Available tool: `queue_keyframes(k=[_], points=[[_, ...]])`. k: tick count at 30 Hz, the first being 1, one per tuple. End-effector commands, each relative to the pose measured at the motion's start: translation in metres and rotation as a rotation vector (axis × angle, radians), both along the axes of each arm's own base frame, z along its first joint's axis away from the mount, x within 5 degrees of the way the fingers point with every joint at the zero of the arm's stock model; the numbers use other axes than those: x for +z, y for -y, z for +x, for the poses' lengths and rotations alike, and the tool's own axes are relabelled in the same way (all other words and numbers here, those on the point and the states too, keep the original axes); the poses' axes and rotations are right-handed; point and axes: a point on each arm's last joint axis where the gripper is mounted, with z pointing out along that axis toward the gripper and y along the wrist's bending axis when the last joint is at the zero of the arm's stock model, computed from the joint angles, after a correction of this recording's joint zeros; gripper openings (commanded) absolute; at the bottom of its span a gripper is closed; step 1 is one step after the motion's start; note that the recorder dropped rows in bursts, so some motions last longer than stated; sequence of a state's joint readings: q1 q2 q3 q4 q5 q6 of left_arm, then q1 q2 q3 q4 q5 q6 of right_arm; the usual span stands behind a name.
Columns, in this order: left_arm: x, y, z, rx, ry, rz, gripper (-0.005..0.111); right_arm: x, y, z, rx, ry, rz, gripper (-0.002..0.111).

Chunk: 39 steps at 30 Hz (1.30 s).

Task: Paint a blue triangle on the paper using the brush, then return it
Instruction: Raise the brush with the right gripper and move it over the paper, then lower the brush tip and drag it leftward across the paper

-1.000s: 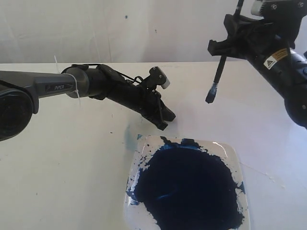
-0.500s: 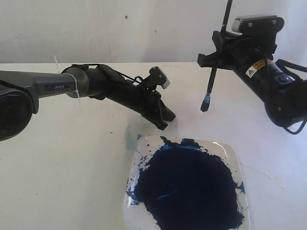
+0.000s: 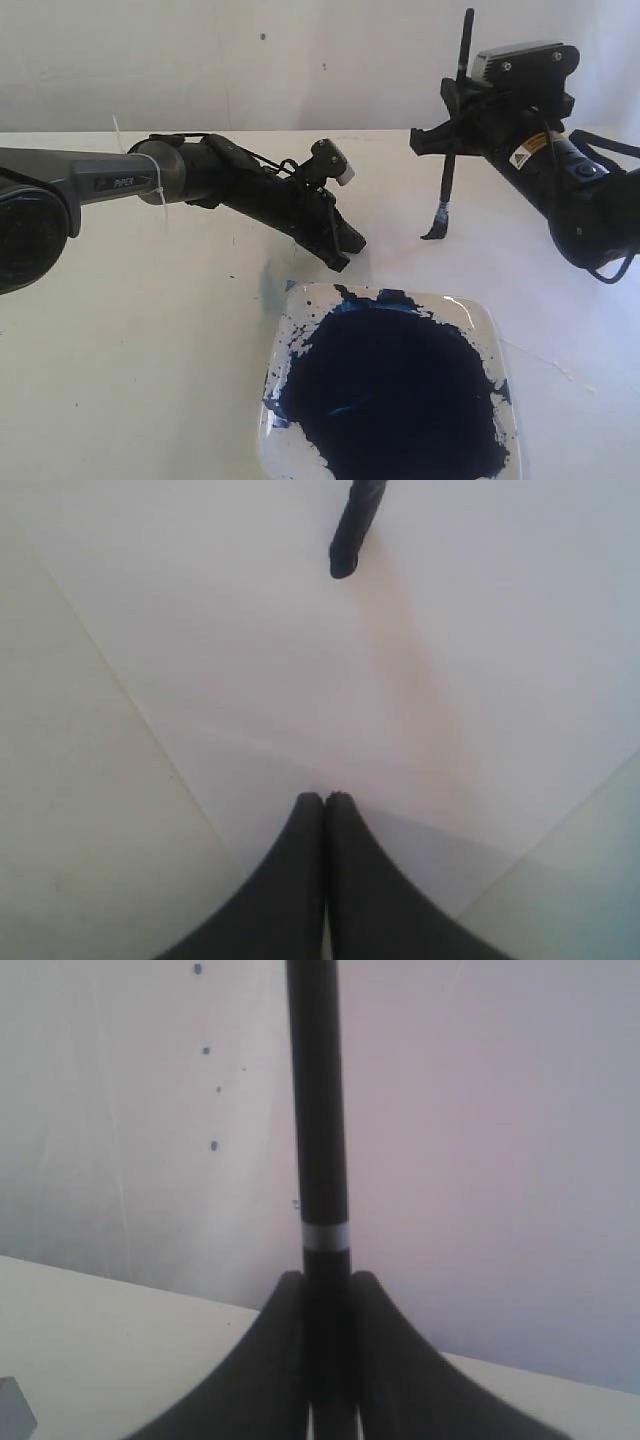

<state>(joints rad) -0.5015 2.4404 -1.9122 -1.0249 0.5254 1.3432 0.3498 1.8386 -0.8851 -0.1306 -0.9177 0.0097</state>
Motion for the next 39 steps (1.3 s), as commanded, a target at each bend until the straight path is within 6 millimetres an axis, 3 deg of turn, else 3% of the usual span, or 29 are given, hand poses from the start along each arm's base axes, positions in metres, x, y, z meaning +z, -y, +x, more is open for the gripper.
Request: queue_keyframes(k=[1, 15, 26, 32, 39], points=[[0.003, 0.002, -0.003, -0.028, -0.011, -0.011, 0.000, 0.003, 0.012, 0.004, -0.038, 0.011, -0.011, 0.000], [0.003, 0.002, -0.004, -0.031, -0.014, -0.012, 0.000, 0.006, 0.057, 0.015, -0.161, -0.014, -0.024, 0.000], [0.003, 0.002, -0.004, -0.031, -0.014, -0.012, 0.000, 0.006, 0.063, 0.016, -0.176, -0.021, -0.021, 0.000], [0.003, 0.002, -0.004, -0.031, -0.014, -0.012, 0.000, 0.032, 0.062, 0.008, -0.145, 0.054, -0.022, 0.000], [0.003, 0.003, -0.004, -0.037, -0.016, -0.012, 0.000, 0.063, 0.045, -0.012, 0.000, 0.041, 0.062, 0.000]])
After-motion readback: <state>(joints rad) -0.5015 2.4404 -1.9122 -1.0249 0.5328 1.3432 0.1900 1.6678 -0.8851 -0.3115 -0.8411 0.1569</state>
